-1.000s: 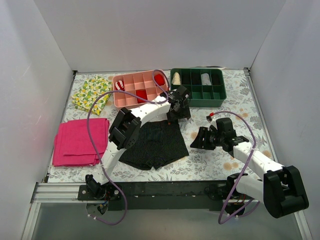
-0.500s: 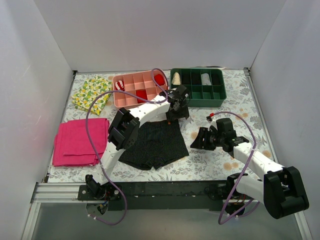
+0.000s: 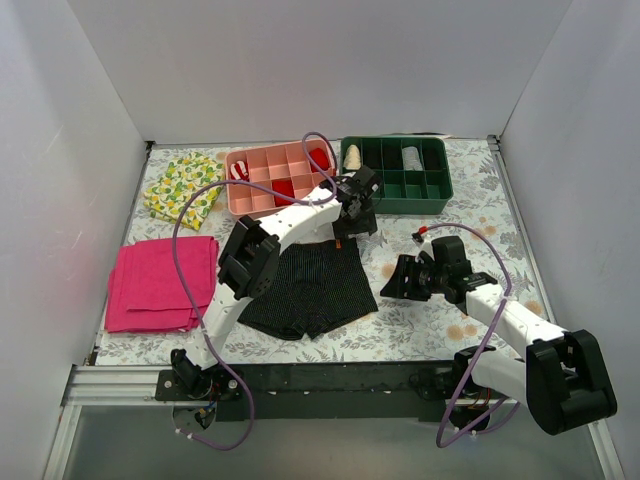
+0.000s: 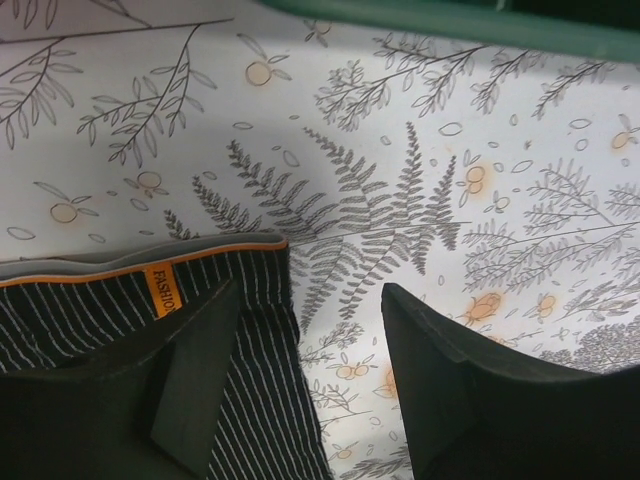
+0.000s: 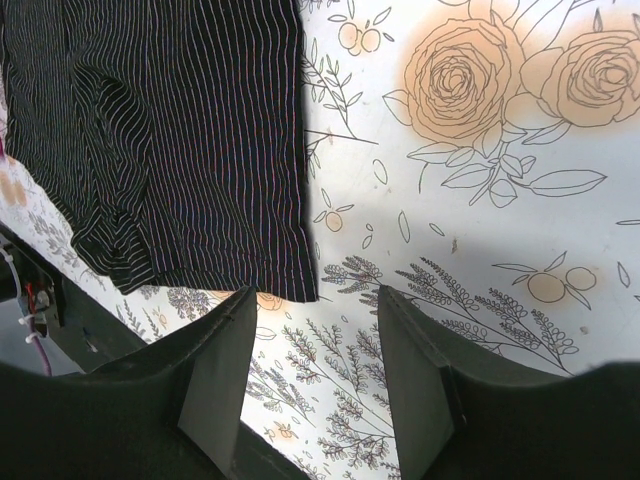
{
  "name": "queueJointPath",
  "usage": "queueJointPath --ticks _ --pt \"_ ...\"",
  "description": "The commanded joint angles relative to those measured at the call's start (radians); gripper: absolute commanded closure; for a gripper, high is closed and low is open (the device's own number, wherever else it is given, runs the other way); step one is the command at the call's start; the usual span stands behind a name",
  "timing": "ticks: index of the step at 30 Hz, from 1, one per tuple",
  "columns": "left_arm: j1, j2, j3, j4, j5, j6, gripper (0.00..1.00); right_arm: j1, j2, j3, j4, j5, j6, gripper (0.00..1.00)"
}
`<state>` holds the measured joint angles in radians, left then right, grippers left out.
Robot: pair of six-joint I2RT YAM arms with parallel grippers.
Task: Roll the underwear
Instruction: Fold the underwear at the center of the board.
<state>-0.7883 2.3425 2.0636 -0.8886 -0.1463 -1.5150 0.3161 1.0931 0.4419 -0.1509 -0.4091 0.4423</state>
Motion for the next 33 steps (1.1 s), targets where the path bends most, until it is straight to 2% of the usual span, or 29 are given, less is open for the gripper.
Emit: queueJointPath --ticks 1,13,20,21,23,33 --pt "-0.002 0.031 0.062 -0.016 0.005 0.007 0.42 -0.002 0.027 0.008 0.051 -0.037 -0.001 0.41" --pt "-0.002 0.041 0.027 -0.030 0.030 0.009 0.46 -0.002 0.065 0.026 0.068 -0.092 -0.025 0.41" --pt "-0.002 0.067 0.032 -0.042 0.054 0.015 0.60 0.000 0.099 0.032 0.088 -0.137 -0.045 0.41" --pt "-0.002 0.069 0.029 -0.042 0.057 0.015 0.65 0.000 0.102 0.034 0.091 -0.143 -0.051 0.41" --pt "-0.002 0.074 0.014 -0.041 0.065 0.016 0.67 0.000 0.128 0.035 0.100 -0.165 -0.056 0.41" --pt "0.000 0.089 -0.022 -0.033 0.073 0.015 0.65 0.003 0.237 0.017 0.096 -0.201 -0.076 0.43"
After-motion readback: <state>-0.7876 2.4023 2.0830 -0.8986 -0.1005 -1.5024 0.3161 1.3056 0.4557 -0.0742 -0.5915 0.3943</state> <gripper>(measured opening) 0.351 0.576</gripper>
